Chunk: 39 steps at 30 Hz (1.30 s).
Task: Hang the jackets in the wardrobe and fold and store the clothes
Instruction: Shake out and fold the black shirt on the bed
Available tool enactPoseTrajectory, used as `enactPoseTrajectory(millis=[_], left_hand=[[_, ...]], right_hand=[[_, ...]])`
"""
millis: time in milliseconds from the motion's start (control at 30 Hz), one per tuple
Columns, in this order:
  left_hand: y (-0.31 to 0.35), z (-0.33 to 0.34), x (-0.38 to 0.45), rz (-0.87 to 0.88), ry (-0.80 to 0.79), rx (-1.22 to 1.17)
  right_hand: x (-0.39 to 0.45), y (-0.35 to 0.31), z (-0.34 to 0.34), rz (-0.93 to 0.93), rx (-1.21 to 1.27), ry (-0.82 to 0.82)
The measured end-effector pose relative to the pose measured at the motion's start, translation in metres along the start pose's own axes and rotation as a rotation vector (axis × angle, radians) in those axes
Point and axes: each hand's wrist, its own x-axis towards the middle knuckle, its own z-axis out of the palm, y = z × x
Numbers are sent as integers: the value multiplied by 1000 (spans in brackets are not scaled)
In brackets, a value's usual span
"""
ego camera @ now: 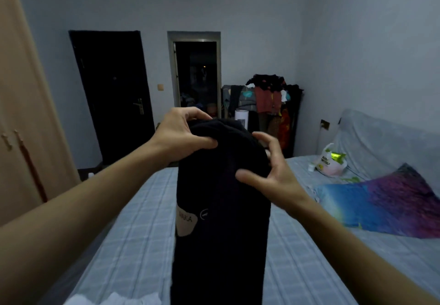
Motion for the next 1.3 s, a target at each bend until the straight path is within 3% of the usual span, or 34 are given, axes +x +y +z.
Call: enactPoseTrajectory(millis=[167, 267, 533, 700, 800, 867, 1000, 1100, 1300], left_hand=[[4, 5, 1, 19, -90, -10], [6, 0, -5, 37, -153, -2], [-15, -52, -18, 17, -210, 45], [-16, -75, -16, 18, -116, -126], [-11, -76, -11, 52, -125, -163], [-6, -74, -10, 64, -132, -163], [-8, -73, -8, 62, -163, -110], [-23, -81, -10, 20, -147, -46], [-64, -104, -28, -89, -170, -43]], right_hand=[[-35, 54, 1, 181, 55, -125], [-38, 72, 1, 220, 116, -114], [-2, 62, -21, 21, -77, -93], [14, 33, -20, -117, -169, 20], [-7, 48, -27, 49, -91, -212], [-32, 77, -25, 181, -199, -333], [-54, 131, -10, 233, -190, -101], [-45, 131, -25, 210, -184, 3], [-16, 91, -53, 151, -257, -99]])
